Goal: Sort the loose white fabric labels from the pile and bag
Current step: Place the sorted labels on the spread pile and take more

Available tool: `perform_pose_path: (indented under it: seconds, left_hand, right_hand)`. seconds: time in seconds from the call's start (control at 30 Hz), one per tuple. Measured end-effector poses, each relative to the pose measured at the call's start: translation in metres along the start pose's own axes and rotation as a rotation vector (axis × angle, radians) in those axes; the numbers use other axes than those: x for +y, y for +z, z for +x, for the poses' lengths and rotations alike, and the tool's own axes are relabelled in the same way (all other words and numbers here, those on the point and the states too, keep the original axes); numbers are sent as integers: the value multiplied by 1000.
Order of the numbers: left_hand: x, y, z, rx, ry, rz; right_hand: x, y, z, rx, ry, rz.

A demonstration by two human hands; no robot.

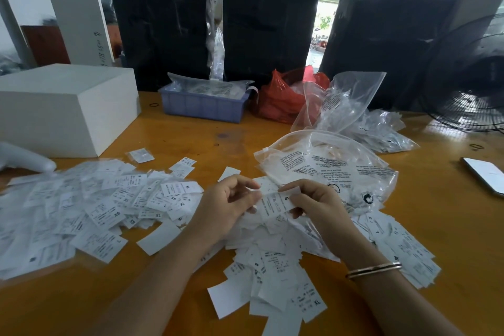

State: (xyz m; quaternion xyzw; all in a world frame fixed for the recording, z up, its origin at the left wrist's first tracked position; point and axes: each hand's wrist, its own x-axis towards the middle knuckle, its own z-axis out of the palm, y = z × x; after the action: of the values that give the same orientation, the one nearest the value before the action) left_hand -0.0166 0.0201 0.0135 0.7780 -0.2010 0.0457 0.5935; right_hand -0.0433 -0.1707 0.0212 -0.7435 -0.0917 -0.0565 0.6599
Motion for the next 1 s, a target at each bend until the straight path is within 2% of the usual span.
perform_pose_path:
  seconds: [0.13, 0.3, 0.43, 0.6, 0.8, 1.0]
  left_hand:
    - [1, 2, -3, -44, 4, 110]
    - [1, 3, -3, -11, -3, 16]
    - [3, 5, -2, -8, -44, -114]
    - [4, 7, -3, 5, -43, -171]
    - [3, 3, 1, 21, -72, -186]
    - [2, 4, 0, 20, -96, -200]
  right_hand:
    - [3, 3, -1, -33, 32, 64]
    - [8, 13, -1, -34, 123, -27]
    - [7, 12, -1, -41, 189, 92]
    - [7, 13, -2, -104, 175, 53]
    - [3, 4, 1, -103, 165, 265]
    - [3, 3, -1, -130, 145, 280]
